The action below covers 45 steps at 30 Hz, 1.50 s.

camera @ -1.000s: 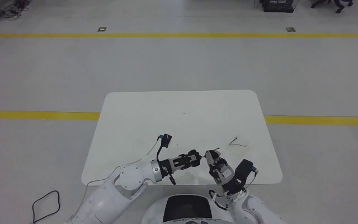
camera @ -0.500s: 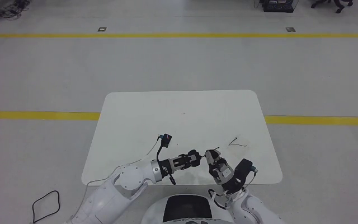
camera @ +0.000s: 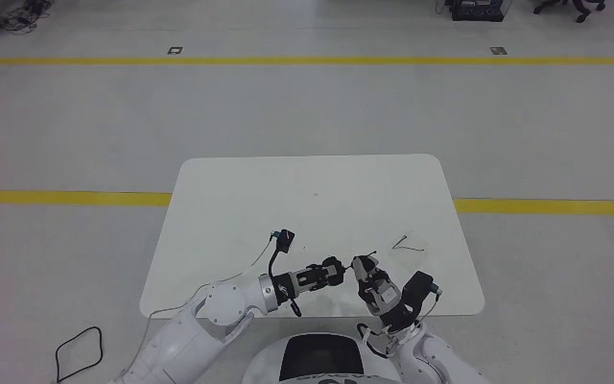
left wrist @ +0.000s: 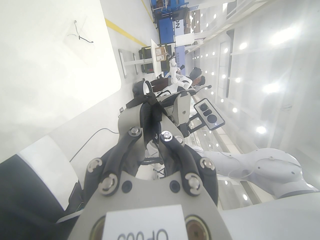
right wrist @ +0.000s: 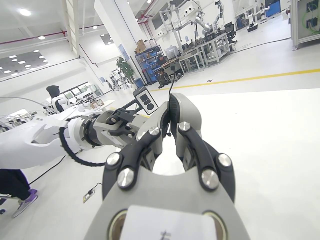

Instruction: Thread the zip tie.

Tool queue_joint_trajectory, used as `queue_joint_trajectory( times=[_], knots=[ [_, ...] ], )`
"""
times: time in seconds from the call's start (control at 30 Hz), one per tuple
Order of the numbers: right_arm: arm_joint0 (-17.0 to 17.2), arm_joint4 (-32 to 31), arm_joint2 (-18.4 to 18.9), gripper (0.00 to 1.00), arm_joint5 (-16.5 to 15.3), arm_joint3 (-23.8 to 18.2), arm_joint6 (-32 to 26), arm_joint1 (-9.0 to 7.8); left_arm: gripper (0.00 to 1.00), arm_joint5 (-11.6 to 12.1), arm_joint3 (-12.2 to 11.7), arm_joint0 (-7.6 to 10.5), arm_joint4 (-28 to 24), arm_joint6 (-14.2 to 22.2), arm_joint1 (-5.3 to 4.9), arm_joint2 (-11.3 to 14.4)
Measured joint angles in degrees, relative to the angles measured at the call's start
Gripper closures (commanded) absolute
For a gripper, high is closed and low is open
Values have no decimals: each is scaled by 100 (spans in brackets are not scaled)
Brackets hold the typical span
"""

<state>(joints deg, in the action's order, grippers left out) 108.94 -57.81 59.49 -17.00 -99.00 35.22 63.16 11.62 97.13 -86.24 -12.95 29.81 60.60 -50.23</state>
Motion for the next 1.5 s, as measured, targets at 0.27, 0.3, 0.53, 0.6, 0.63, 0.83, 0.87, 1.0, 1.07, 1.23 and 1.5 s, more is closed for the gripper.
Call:
queue_joint_trajectory(
  times=[0.27,0.3,0.53,0.6,0.63,0.83,0.87,1.0,1.07,1.23,1.5],
  knots=[
    [14,-30,12,100,-6,-2,-43,19,100,0,0,0,0,0,0,0],
    [17,-34,14,100,-4,-1,-47,21,100,0,0,0,0,0,0,0],
    [21,-74,22,100,12,4,-81,39,100,0,0,0,0,0,0,0],
    [20,-76,21,100,11,3,-87,44,100,0,0,0,0,0,0,0],
    [19,-72,18,100,3,3,-93,47,100,0,0,0,0,0,0,0],
    [9,-7,10,100,-60,19,-128,65,100,0,0,0,0,0,0,0],
    [9,-3,10,100,-60,21,-136,67,100,0,0,0,0,0,0,0],
    [10,43,15,100,-18,39,-190,80,100,0,0,0,0,0,0,0],
    [17,130,17,100,-7,51,-198,90,100,0,0,0,0,0,0,0],
    [27,433,36,100,-74,110,-205,113,100,0,0,0,0,0,0,0],
    [15,759,28,100,-250,194,-283,142,100,0,0,0,0,0,0,0]
  ],
)
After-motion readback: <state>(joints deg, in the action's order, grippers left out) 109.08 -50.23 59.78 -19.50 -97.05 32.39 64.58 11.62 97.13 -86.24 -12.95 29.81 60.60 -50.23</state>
